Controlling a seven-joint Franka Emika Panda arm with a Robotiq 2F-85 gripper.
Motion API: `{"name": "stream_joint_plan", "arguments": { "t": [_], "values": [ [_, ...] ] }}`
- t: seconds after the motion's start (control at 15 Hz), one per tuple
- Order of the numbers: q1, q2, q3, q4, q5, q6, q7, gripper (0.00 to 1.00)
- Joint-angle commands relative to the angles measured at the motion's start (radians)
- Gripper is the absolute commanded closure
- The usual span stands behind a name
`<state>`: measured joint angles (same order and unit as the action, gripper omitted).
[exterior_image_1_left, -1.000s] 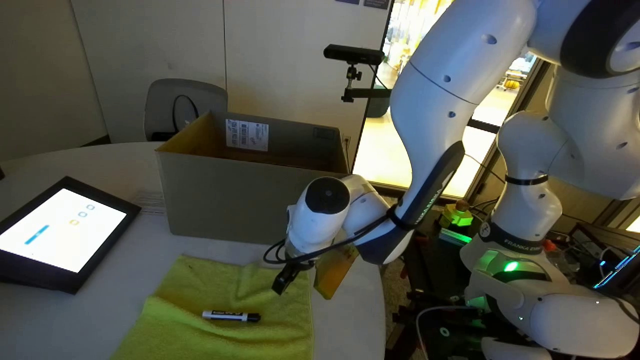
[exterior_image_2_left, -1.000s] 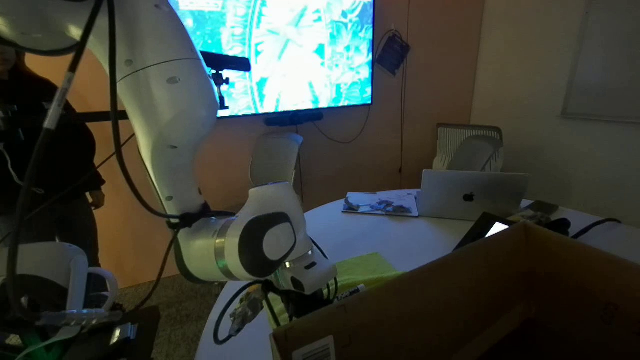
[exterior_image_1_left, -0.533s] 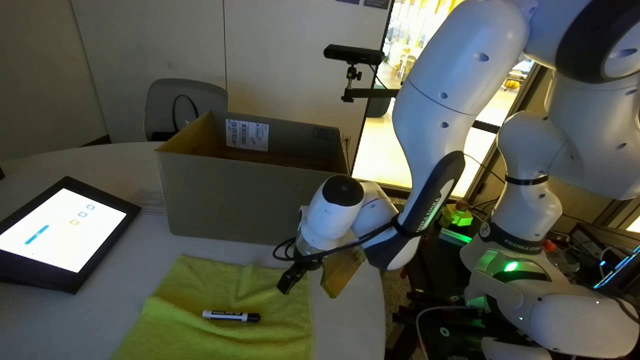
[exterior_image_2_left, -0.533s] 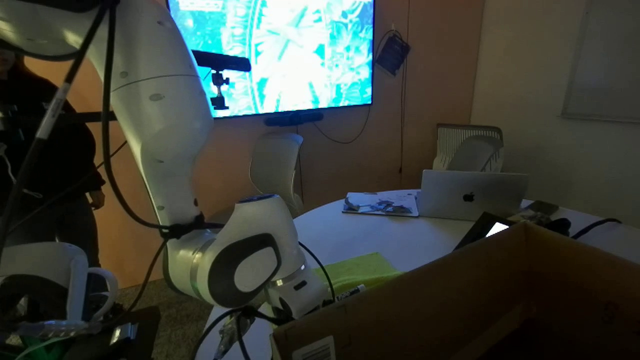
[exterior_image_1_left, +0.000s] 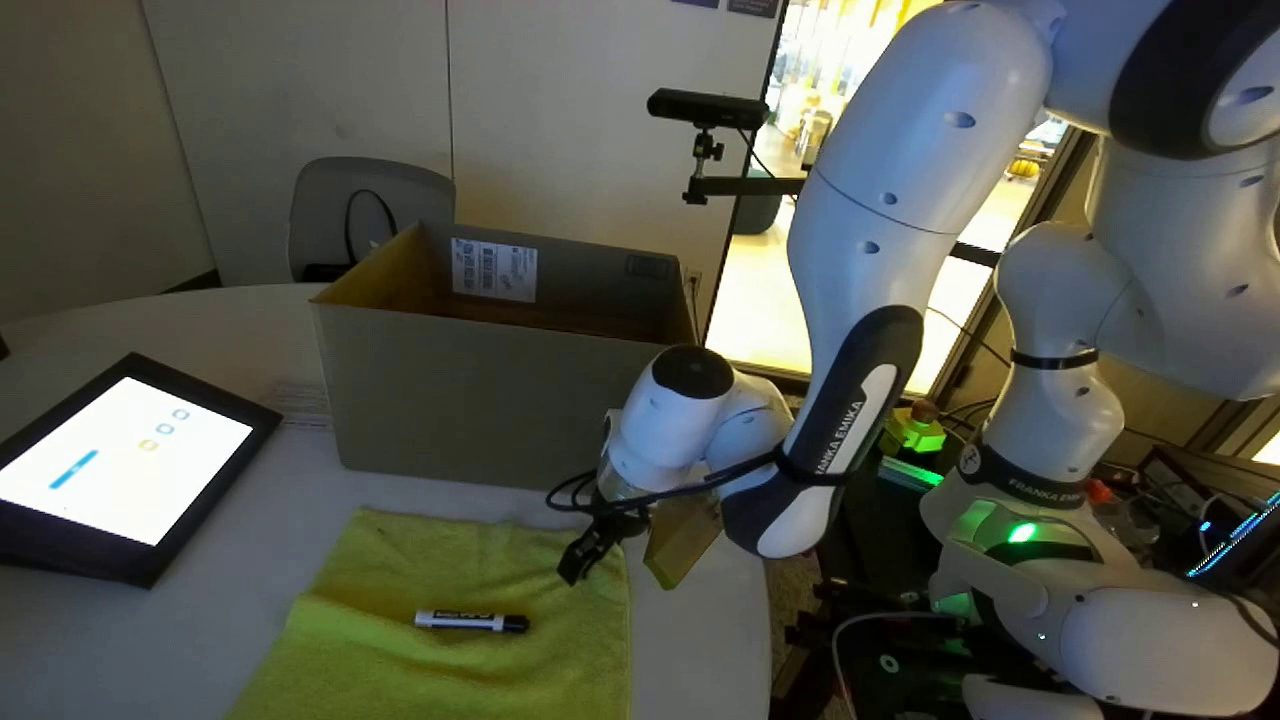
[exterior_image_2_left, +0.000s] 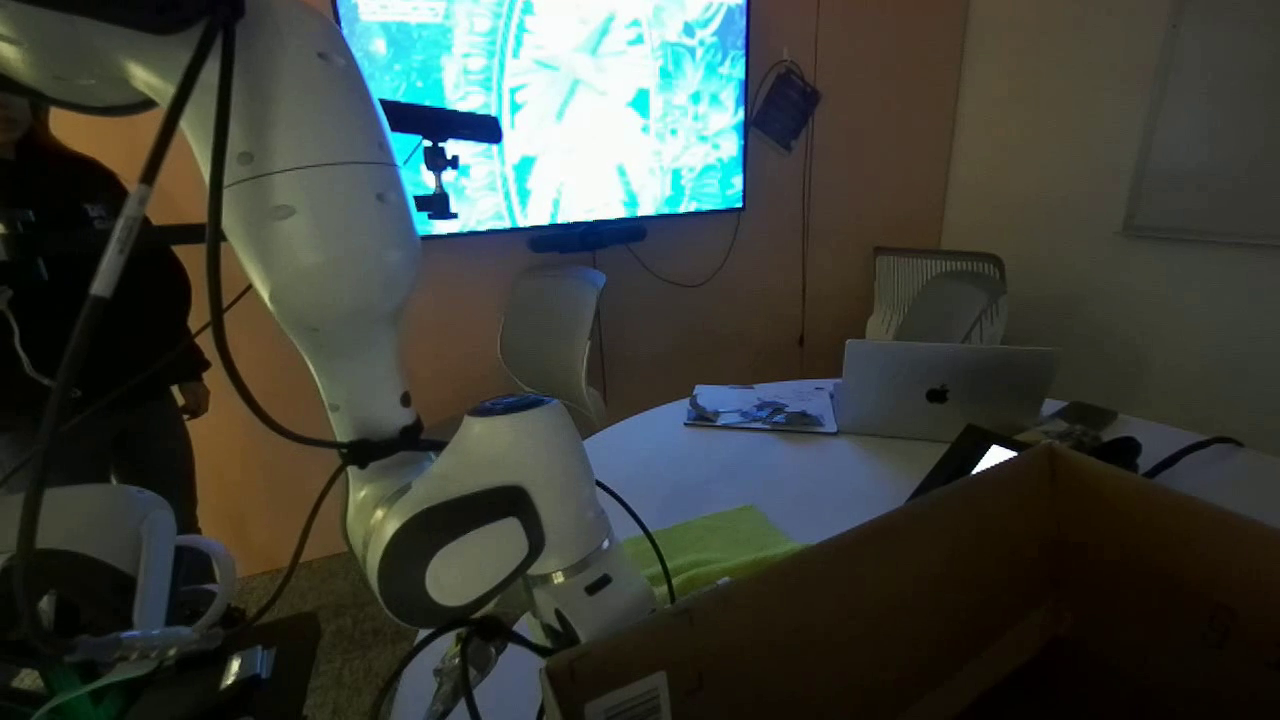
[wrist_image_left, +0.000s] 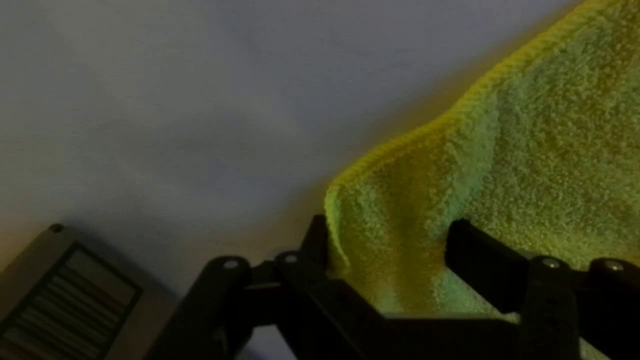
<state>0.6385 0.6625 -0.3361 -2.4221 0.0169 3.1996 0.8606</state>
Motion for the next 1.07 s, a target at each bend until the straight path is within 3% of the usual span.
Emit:
{"name": "stream_joint_plan", "arguments": {
  "t": [0.0,0.13,0.33,0.53,1.0],
  "values": [
    [-0.033,-0.005,0.046,-0.023,0.090,0.036,-0.103,0.70],
    [-0.042,-0.006,0.059,-0.021,0.126,0.038,-0.142,0.88],
    [-0.052,-0.008,0.079,-0.021,0.171,0.040,-0.190,0.94],
    [-0.069,-0.011,0.103,-0.018,0.197,0.044,-0.240,0.90],
    [-0.254,-0.030,0.306,-0.011,0.191,0.134,-0.417,0.92]
  ]
}}
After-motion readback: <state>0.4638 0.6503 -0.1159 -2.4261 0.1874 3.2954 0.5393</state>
